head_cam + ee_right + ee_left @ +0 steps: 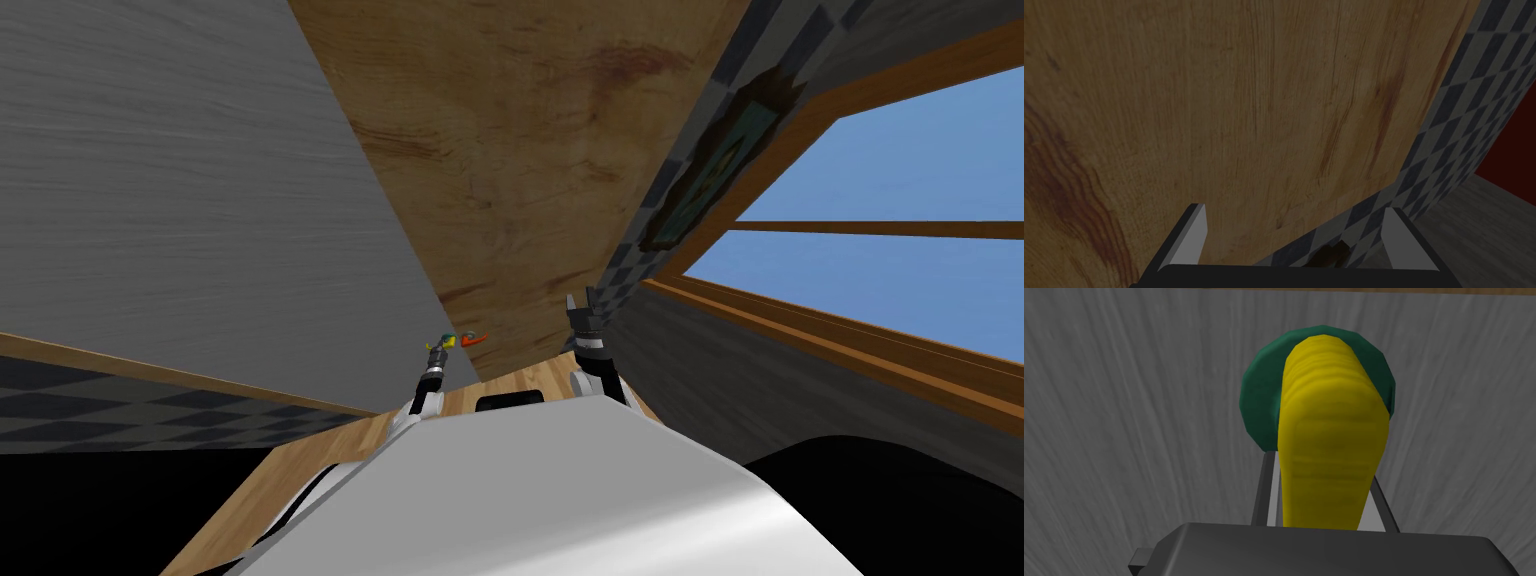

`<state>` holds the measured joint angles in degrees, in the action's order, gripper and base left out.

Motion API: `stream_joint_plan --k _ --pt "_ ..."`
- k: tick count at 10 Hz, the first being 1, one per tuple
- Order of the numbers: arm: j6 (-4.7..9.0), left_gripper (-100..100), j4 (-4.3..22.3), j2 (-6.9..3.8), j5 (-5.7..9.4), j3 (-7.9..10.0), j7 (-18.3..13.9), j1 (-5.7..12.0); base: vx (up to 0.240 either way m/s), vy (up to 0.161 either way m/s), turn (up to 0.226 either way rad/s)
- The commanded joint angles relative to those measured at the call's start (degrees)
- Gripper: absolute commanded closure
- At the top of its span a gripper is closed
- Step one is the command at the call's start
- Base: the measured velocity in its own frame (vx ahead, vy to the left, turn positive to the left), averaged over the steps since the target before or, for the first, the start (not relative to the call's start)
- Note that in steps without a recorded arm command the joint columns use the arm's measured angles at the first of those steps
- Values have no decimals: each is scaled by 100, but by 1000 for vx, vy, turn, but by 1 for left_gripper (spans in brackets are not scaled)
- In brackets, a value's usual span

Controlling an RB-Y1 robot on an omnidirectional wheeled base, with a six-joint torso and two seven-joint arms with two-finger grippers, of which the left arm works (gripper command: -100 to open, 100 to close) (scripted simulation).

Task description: Pull the door open

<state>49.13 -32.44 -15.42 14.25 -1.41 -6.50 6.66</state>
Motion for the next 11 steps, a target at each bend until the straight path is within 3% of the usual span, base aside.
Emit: stream_joint_plan --k 1,3,4,6,11 --pt "14 100 -17 -11 4 9 -3 20 0 0 0" --pt "14 100 -17 -11 4 9 -3 20 0 0 0" --pt "7 100 80 -182 69 126 -30 -149 -83 56 128" --pt "36 100 156 -371 126 224 -90 -300 -112 38 25" --pt "87 100 210 -525 155 267 -174 -419 -55 -12 -5"
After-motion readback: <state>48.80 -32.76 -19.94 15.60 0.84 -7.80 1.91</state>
